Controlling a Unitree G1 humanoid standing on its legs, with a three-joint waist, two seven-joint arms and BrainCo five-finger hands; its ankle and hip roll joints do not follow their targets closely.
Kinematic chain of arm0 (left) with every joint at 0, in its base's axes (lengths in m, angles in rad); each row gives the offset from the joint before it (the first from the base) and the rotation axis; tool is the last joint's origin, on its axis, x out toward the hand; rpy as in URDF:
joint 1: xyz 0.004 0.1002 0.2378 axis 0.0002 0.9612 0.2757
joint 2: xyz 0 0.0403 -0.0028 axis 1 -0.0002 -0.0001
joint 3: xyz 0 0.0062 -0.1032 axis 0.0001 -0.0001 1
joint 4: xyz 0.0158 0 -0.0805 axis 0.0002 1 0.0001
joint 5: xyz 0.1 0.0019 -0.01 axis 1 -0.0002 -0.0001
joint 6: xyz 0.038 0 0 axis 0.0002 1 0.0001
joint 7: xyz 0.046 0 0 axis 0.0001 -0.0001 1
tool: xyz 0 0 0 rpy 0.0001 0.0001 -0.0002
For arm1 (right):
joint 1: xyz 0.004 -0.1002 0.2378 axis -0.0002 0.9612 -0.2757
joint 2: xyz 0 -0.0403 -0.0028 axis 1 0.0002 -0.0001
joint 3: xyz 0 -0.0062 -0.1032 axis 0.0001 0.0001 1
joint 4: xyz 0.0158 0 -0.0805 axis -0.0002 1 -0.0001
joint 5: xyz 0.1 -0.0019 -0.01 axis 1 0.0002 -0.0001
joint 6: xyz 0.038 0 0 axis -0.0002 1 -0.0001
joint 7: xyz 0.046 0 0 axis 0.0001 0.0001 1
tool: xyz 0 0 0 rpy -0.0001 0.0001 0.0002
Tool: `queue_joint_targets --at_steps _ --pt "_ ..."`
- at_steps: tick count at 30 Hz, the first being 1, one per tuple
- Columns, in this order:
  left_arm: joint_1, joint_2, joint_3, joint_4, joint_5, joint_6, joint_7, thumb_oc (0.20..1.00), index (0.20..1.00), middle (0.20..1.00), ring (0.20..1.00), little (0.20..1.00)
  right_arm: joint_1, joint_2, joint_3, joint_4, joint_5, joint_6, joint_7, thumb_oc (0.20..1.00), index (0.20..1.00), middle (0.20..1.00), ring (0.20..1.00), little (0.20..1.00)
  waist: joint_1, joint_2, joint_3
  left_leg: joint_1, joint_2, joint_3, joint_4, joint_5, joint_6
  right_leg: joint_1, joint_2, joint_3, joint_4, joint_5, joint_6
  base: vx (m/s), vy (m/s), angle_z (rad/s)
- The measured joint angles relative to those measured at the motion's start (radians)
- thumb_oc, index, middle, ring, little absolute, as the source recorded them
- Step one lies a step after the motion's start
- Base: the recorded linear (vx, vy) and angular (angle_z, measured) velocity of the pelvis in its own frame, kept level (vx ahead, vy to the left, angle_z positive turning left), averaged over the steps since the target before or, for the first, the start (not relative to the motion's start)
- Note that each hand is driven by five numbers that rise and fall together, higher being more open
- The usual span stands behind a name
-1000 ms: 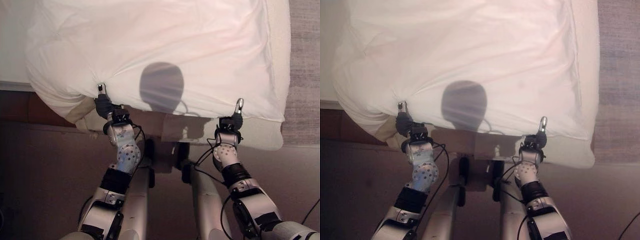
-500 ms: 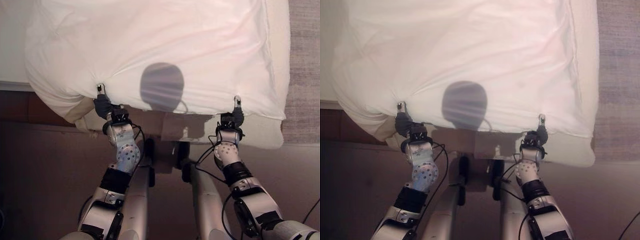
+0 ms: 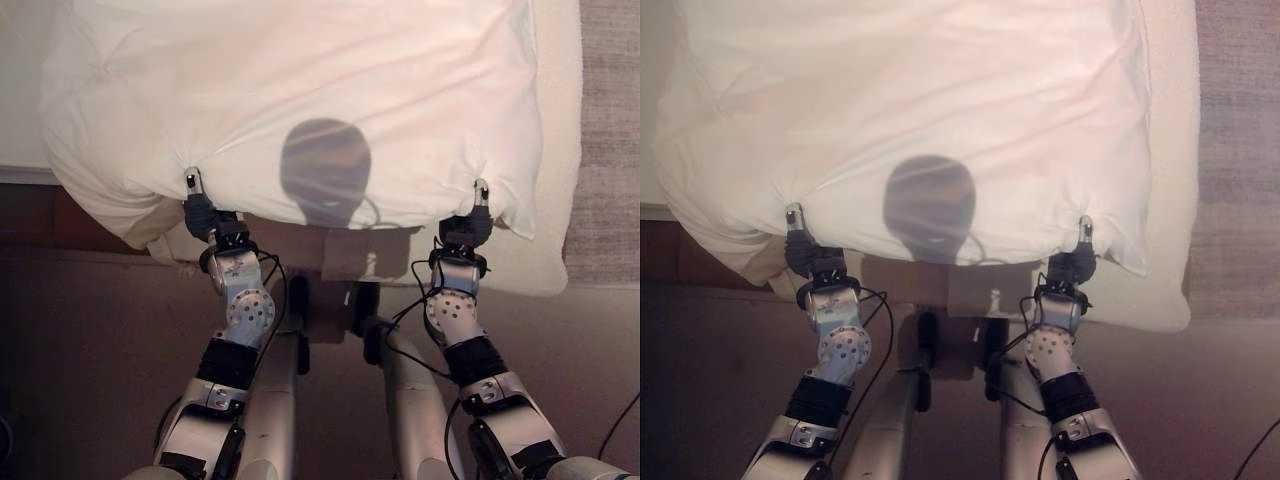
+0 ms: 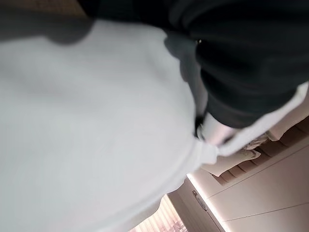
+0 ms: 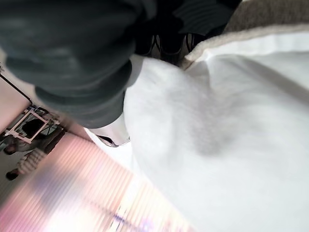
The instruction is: Make the bed
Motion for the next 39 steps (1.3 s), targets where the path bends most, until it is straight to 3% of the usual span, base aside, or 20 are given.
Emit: queue_joint_targets --at_steps 13,21,32,33,34,35,39 --pt "-0.01 0.013 0.007 0.109 -0.085 0.01 -0.086 1.0 1.0 1.0 1.0 1.0 0.066 -0.021 0.115 -0.141 0.002 -0.001 0.084 0.2 0.2 0.2 0.2 0.2 -0.023 0.0 -0.002 0.014 0.003 0.025 -0.004 0.0 0.002 0.001 0.005 0.026 -0.001 0.008 0.001 0.01 0.003 -0.04" --pt "-0.015 0.082 -0.011 0.154 -0.073 0.062 -0.055 1.0 1.0 1.0 1.0 1.0 0.068 -0.03 0.122 -0.151 0.002 0.003 0.103 0.2 0.2 0.2 0.2 0.2 -0.024 0.001 -0.002 0.014 0.009 0.032 -0.006 0.0 0.001 0.0 0.012 0.029 -0.008 0.011 0.0 0.01 0.001 -0.01" --pt "0.001 0.098 -0.013 0.146 -0.073 0.096 -0.026 1.0 1.0 1.0 1.0 1.0 0.083 -0.034 0.124 -0.152 0.002 0.006 0.102 0.2 0.2 0.2 0.2 0.2 -0.023 0.001 -0.002 0.031 0.009 0.048 -0.013 0.0 0.001 0.004 0.013 0.046 -0.007 0.013 0.001 0.0 -0.002 -0.03" --pt "0.0 0.098 -0.013 0.146 -0.073 0.096 -0.026 0.9 0.9 0.9 0.9 0.9 0.083 -0.035 0.124 -0.152 0.002 0.006 0.102 0.2 0.2 0.2 0.2 0.2 -0.023 0.001 -0.002 0.031 0.009 0.048 -0.013 0.0 0.001 0.004 0.014 0.046 -0.007 0.013 0.001 0.0 0.0 0.0" --pt "0.006 0.098 -0.013 0.135 -0.072 0.097 -0.023 0.9 0.9 0.9 0.9 0.9 0.092 -0.035 0.123 -0.152 0.002 0.007 0.101 0.2 0.2 0.2 0.2 0.2 -0.023 0.002 -0.002 0.033 0.01 0.048 -0.018 0.002 0.002 0.005 0.015 0.045 -0.009 0.014 0.0 -0.01 -0.069 0.0" --pt "0.016 0.097 -0.013 0.116 -0.072 0.097 -0.019 0.2 0.2 0.2 0.2 0.2 0.089 -0.035 0.122 -0.152 0.002 0.007 0.101 0.2 0.2 0.2 0.2 0.2 -0.022 0.004 -0.003 0.033 0.011 0.048 -0.022 0.003 0.001 0.006 0.017 0.045 -0.016 0.016 0.001 -0.01 -0.065 -0.01" --pt "0.063 0.088 -0.005 0.063 -0.071 0.094 -0.012 0.2 0.2 0.2 0.2 0.2 0.111 -0.036 0.114 -0.153 0.002 0.018 0.09 0.2 0.2 0.2 0.2 0.2 -0.021 0.006 -0.003 0.053 0.013 0.05 -0.034 0.004 0.001 0.024 0.019 0.046 -0.02 0.017 0.002 0.0 -0.062 -0.01"
